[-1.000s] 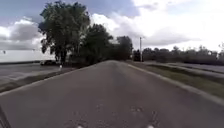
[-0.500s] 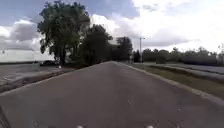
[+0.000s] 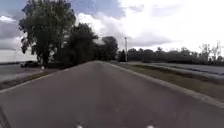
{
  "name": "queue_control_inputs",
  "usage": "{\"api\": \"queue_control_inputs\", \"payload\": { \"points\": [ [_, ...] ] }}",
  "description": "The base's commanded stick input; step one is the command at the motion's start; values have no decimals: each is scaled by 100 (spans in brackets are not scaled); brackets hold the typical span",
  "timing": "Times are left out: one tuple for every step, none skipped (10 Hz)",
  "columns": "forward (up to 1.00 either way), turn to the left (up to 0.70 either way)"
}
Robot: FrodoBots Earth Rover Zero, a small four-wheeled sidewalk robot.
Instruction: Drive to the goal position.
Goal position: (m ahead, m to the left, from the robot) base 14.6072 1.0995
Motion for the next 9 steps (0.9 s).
{"api": "queue_control_inputs", "payload": {
  "points": [
    [70, 0],
    [70, 0],
    [70, 0],
    [70, 0],
    [70, 0],
    [70, 0],
    [70, 0],
    [70, 0],
    [70, 0]
  ]
}}
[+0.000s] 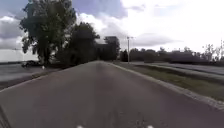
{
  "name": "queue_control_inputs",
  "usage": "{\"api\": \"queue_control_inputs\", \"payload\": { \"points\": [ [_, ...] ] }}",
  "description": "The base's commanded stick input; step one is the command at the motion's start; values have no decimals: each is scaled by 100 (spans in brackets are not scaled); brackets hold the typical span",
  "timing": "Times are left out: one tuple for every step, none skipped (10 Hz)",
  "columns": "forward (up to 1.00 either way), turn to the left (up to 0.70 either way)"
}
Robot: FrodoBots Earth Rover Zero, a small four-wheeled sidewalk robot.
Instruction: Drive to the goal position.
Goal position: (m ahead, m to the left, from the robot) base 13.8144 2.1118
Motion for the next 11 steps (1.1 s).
{"api": "queue_control_inputs", "payload": {
  "points": [
    [70, -24],
    [70, -35],
    [70, -35],
    [70, -17],
    [70, 0],
    [70, 0],
    [70, 0],
    [70, 0],
    [70, 0],
    [70, 0],
    [70, 0]
  ]
}}
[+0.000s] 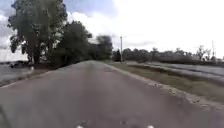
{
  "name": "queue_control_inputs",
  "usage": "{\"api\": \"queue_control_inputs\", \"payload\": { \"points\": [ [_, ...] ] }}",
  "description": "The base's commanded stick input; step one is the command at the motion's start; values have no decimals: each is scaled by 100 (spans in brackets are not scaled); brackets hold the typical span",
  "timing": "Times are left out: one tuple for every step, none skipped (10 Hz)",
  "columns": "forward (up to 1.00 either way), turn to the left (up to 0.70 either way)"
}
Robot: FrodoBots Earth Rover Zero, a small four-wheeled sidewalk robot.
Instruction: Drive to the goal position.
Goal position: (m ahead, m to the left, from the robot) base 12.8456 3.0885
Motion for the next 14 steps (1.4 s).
{"api": "queue_control_inputs", "payload": {
  "points": [
    [70, 0],
    [70, 0],
    [70, 0],
    [70, 0],
    [70, 0],
    [70, 0],
    [70, 0],
    [70, 0],
    [70, 0],
    [70, 0],
    [70, 0],
    [70, 3],
    [70, 35],
    [70, 35]
  ]
}}
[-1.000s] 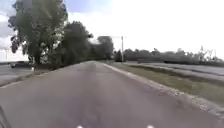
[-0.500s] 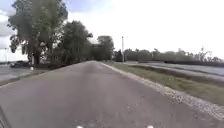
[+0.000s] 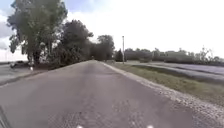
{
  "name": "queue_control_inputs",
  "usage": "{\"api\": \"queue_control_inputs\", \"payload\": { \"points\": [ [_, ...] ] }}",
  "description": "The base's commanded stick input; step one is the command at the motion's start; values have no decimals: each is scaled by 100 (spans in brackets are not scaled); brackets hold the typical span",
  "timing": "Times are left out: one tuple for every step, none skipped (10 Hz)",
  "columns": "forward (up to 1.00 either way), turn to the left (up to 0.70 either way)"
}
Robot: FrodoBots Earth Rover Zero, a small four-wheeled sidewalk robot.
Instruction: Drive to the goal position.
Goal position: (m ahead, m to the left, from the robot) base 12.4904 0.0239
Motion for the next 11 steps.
{"api": "queue_control_inputs", "payload": {
  "points": [
    [70, 35],
    [70, 15],
    [70, 0],
    [70, 0],
    [70, 0],
    [70, 0],
    [70, 0],
    [70, 0],
    [70, 0],
    [70, 0],
    [57, 0]
  ]
}}
